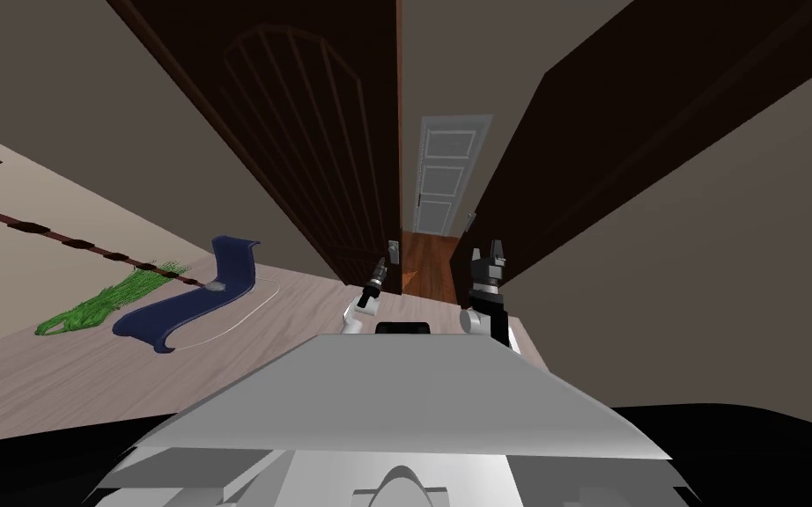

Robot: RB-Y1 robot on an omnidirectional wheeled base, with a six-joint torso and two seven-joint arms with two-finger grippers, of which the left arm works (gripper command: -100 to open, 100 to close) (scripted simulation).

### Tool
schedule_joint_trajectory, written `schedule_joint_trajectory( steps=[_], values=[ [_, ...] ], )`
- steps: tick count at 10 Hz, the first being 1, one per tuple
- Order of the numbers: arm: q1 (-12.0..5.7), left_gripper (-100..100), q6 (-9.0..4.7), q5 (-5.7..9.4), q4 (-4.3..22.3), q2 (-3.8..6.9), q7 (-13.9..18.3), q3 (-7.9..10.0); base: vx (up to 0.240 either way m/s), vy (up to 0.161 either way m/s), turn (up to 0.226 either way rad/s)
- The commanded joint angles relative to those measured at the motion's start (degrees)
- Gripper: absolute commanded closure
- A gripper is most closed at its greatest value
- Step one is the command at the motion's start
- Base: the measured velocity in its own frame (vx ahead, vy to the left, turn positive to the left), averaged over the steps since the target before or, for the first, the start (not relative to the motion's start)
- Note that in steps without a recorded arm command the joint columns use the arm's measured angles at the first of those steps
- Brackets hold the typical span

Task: Push the door open

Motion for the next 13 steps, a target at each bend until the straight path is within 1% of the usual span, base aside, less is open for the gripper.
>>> schedule_joint_trajectory(
  steps=[1, 4, 6, 8, 9, 10, 13],
  values=[
    [-0.31, -100, -0.24, 0.07, 0.59, 0.80, -0.09, 0.27, 0.123, -0.014, -0.021],
    [-0.88, -100, -0.70, 0.20, 1.68, 1.28, -0.25, 0.77, 0.189, -0.044, -0.019],
    [-1.29, -100, -1.03, 0.30, 2.47, 1.03, -0.37, 1.14, 0.224, -0.021, -0.019],
    [-1.77, -100, -1.42, 0.41, 3.39, -0.01, -0.50, 1.56, 0.206, -0.029, -0.026],
    [-1.66, -100, -1.28, 0.37, 3.14, 0.29, -0.47, 1.44, 0.081, -0.017, -0.001],
    [-1.66, 100, -1.28, 0.37, 3.14, 0.29, -0.47, 1.44, -0.007, 0.003, 0.005],
    [-1.66, 100, -1.28, 0.37, 3.14, 0.29, -0.47, 1.44, -0.010, 0.005, -0.009]
  ],
)
